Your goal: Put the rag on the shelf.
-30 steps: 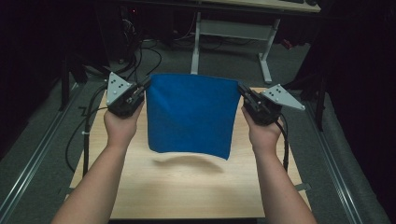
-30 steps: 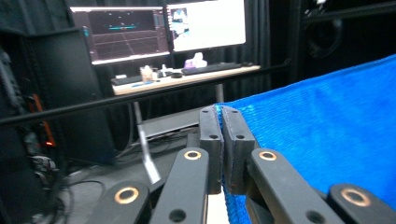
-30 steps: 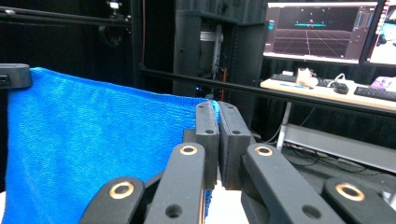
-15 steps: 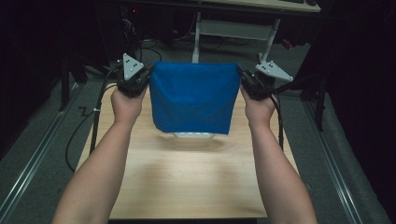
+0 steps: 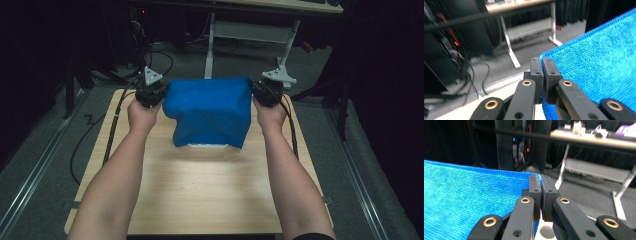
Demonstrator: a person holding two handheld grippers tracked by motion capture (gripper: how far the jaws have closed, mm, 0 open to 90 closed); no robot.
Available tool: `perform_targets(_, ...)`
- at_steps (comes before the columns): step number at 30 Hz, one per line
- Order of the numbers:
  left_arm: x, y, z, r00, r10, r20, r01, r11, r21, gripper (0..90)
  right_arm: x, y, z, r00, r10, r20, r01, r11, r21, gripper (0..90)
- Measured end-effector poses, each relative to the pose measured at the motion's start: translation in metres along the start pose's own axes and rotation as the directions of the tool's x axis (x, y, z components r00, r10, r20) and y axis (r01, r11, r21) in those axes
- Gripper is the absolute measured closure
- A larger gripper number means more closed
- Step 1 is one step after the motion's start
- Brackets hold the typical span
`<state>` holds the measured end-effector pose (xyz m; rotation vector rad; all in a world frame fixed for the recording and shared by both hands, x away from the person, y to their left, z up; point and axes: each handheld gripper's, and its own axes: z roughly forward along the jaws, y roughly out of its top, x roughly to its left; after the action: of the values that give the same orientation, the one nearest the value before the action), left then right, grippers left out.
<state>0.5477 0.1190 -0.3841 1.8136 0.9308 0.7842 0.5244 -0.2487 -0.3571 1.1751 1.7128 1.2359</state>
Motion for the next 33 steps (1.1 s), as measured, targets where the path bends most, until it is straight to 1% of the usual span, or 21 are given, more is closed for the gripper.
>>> perform_targets(1, -0.001, -0.009, 0.003, 0.9998, -0.012, 0.014, 0.012, 0.9997, 0.02, 87.8, 0.001, -0.005, 0.003, 1.0, -0.007, 0.002, 0.007, 1.0, 0.016, 89.3)
perform_targets(2, -0.001, -0.015, 0.005, 0.9996, -0.019, 0.022, 0.018, 0.9994, 0.028, 87.8, 0.001, -0.013, 0.006, 0.9997, -0.022, 0.003, 0.022, 0.999, 0.042, 89.3)
perform_targets(3, -0.002, -0.023, 0.007, 0.999, -0.03, 0.033, 0.029, 0.9989, 0.037, 87.8, 0.002, -0.017, 0.007, 0.9997, -0.023, 0.002, 0.023, 0.999, 0.05, 89.2)
perform_targets(4, -0.003, -0.027, 0.008, 0.9985, -0.038, 0.04, 0.037, 0.9985, 0.042, 87.8, 0.002, -0.024, 0.009, 0.9999, -0.016, -0.002, 0.016, 0.998, 0.065, 89.3)
perform_targets(5, -0.004, -0.034, 0.009, 0.9979, -0.044, 0.048, 0.042, 0.9975, 0.057, 87.8, 0.001, -0.028, 0.01, 0.9999, -0.011, -0.007, 0.012, 0.997, 0.071, 89.2)
perform_targets(6, -0.006, -0.041, 0.01, 0.9975, -0.049, 0.052, 0.046, 0.9973, 0.057, 87.8, 0.002, -0.034, 0.01, 0.9999, -0.003, -0.011, 0.004, 0.997, 0.077, 89.2)
perform_targets(7, -0.008, -0.047, 0.01, 0.9962, -0.062, 0.062, 0.058, 0.9964, 0.062, 87.8, 0.003, -0.039, 0.009, 0.9999, -0.002, -0.015, 0.003, 0.996, 0.086, 89.2)
perform_targets(10, -0.013, -0.06, 0.01, 0.9942, -0.076, 0.076, 0.071, 0.9951, 0.069, 87.8, 0.006, -0.05, 0.007, 0.9997, -0.005, -0.024, 0.008, 0.995, 0.096, 89.2)
perform_targets(13, -0.019, -0.071, 0.007, 0.9896, -0.103, 0.099, 0.097, 0.9929, 0.07, 87.7, 0.011, -0.061, 0.002, 0.9993, -0.012, -0.037, 0.016, 0.995, 0.101, 89.1)
perform_targets(14, -0.019, -0.071, 0.007, 0.9896, -0.103, 0.099, 0.097, 0.9929, 0.07, 87.7, 0.012, -0.064, -0.001, 0.999, -0.015, -0.043, 0.019, 0.995, 0.099, 89.1)
perform_targets(15, -0.023, -0.077, 0.004, 0.9869, -0.114, 0.114, 0.107, 0.9918, 0.07, 87.7, 0.013, -0.067, -0.003, 0.9989, -0.012, -0.046, 0.017, 0.995, 0.1, 89.1)
perform_targets(18, -0.029, -0.086, -0.003, 0.9838, -0.129, 0.124, 0.122, 0.9907, 0.06, 87.7, 0.016, -0.076, -0.01, 0.9984, -0.006, -0.056, 0.012, 0.994, 0.11, 89.1)
perform_targets(20, -0.031, -0.092, -0.007, 0.9819, -0.142, 0.125, 0.136, 0.9891, 0.056, 87.7, 0.018, -0.081, -0.014, 0.9982, -0.004, -0.06, 0.011, 0.992, 0.124, 89.1)
perform_targets(22, -0.032, -0.096, -0.012, 0.9792, -0.156, 0.129, 0.15, 0.9872, 0.053, 87.7, 0.02, -0.086, -0.018, 0.9979, -0.006, -0.064, 0.013, 0.993, 0.117, 89.1)
perform_targets(24, -0.033, -0.099, -0.014, 0.9783, -0.159, 0.133, 0.153, 0.9866, 0.058, 87.8, 0.023, -0.089, -0.022, 0.9976, -0.009, -0.069, 0.018, 0.991, 0.129, 89.1)
perform_targets(26, -0.035, -0.101, -0.015, 0.9775, -0.16, 0.138, 0.152, 0.9863, 0.065, 87.8, 0.025, -0.092, -0.024, 0.9973, -0.016, -0.072, 0.026, 0.99, 0.136, 89.1)
perform_targets(28, -0.036, -0.103, -0.014, 0.9761, -0.164, 0.143, 0.155, 0.9851, 0.075, 87.7, 0.026, -0.096, -0.024, 0.9976, -0.013, -0.069, 0.022, 0.99, 0.136, 89.1)
perform_targets(31, -0.037, -0.106, -0.011, 0.9733, -0.172, 0.151, 0.16, 0.9832, 0.088, 87.7, 0.025, -0.106, -0.021, 0.9976, -0.002, -0.069, 0.014, 0.984, 0.177, 89.1)
perform_targets(32, -0.037, -0.108, -0.009, 0.9711, -0.179, 0.158, 0.165, 0.9817, 0.094, 87.7, 0.025, -0.108, -0.02, 0.9975, -0.001, -0.07, 0.014, 0.984, 0.179, 89.1)
perform_targets(33, -0.037, -0.109, -0.008, 0.9705, -0.18, 0.16, 0.166, 0.9811, 0.1, 87.7, 0.025, -0.112, -0.019, 0.9971, 0.001, -0.076, 0.013, 0.982, 0.189, 89.1)
